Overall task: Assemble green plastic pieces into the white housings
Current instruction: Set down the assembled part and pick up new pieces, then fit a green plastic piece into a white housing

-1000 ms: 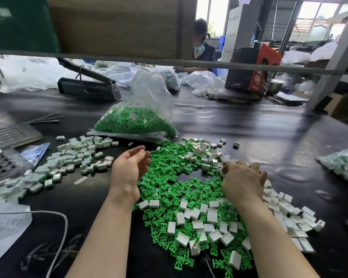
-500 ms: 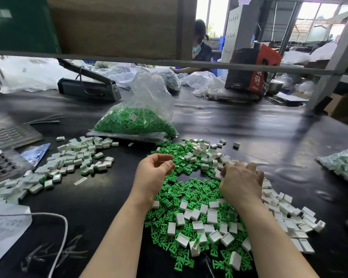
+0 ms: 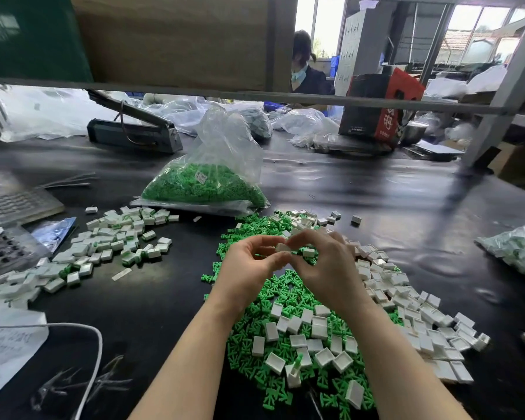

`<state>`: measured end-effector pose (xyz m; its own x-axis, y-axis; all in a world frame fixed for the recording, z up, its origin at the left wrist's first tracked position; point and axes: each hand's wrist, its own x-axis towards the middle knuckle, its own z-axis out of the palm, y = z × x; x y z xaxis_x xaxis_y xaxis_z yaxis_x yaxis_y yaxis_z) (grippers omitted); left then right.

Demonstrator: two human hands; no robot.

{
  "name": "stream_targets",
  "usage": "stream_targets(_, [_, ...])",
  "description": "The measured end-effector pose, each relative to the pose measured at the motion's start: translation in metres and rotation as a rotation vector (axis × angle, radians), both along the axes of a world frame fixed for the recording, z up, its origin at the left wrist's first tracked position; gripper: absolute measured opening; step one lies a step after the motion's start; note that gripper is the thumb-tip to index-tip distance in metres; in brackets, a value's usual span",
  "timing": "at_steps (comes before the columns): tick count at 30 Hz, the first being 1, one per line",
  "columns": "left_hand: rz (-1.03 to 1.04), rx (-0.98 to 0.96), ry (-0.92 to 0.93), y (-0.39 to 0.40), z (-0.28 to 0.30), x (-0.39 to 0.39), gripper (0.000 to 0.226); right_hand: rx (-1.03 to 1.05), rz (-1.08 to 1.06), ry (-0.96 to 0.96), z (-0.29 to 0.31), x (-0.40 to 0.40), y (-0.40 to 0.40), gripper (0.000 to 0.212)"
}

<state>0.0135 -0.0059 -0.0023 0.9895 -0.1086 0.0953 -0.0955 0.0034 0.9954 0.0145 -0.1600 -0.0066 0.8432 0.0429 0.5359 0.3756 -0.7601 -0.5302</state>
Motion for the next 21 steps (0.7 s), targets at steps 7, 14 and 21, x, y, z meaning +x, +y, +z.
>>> stream_targets(7, [0.019,-0.286,0.074,0.010,0.005,-0.001,0.022,-0.234,0.042,0.351,-0.008,0.003,-0.008,0.038])
stream_targets(14, [-0.034,-0.508,0.167,0.014,0.009,-0.001,0.025,-0.367,0.058,0.440,-0.012,0.005,-0.003,0.024])
stream_targets(21, [-0.039,-0.512,0.177,0.016,0.009,0.000,0.032,-0.416,0.080,0.457,-0.011,0.002,0.000,0.024])
